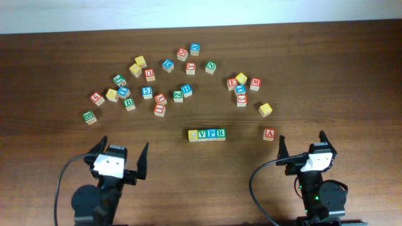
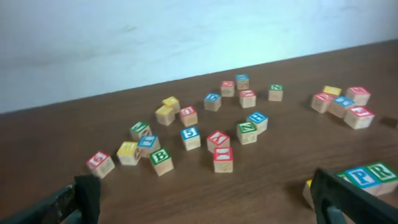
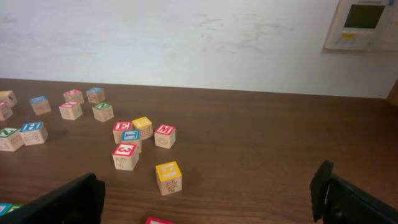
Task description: Spell out CVPR
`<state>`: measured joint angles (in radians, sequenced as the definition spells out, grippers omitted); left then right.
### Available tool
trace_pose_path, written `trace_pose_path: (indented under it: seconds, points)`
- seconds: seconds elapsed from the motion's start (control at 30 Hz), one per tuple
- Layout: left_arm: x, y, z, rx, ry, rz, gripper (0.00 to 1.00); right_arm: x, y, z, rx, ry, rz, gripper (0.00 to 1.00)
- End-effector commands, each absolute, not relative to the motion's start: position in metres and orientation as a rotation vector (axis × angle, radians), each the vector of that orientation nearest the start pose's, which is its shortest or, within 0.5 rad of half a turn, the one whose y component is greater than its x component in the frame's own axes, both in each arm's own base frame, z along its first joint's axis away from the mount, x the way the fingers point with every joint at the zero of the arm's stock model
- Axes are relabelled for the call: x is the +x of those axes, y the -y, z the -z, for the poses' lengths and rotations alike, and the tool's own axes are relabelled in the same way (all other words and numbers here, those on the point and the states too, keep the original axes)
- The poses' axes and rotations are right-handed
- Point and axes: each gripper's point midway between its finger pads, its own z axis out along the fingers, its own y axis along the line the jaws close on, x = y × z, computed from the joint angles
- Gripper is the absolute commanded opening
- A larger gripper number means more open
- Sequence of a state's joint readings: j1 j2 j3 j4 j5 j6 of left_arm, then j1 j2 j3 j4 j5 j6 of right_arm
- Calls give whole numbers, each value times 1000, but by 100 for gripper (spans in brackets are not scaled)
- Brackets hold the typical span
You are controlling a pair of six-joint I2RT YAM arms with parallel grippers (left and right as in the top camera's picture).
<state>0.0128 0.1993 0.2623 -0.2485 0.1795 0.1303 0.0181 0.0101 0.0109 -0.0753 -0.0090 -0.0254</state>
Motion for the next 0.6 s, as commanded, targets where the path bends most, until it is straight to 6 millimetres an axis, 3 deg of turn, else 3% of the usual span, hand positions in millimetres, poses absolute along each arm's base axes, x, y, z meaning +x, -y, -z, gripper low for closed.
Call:
trace_pose_path:
  seconds: [0.0,0.17,0.33,0.4,0.57]
  points:
    - [239,18,-188,154,-1697,48,99,246,-4,-156,-27,-1649,-4,98]
    - [242,13,-189,92,-1564,52,99,246,-4,-156,-27,-1649,-4,98]
    - [245,-21,-166,-159,-1600,-12,99,246,-4,-156,-27,-1649,-4,98]
    - [245,-22,-158,-156,-1636,-30,99,246,-4,-156,-27,-1649,-4,98]
    - [245,-21,-157,-144,-1639,-29,99,246,-4,-156,-27,-1649,-4,98]
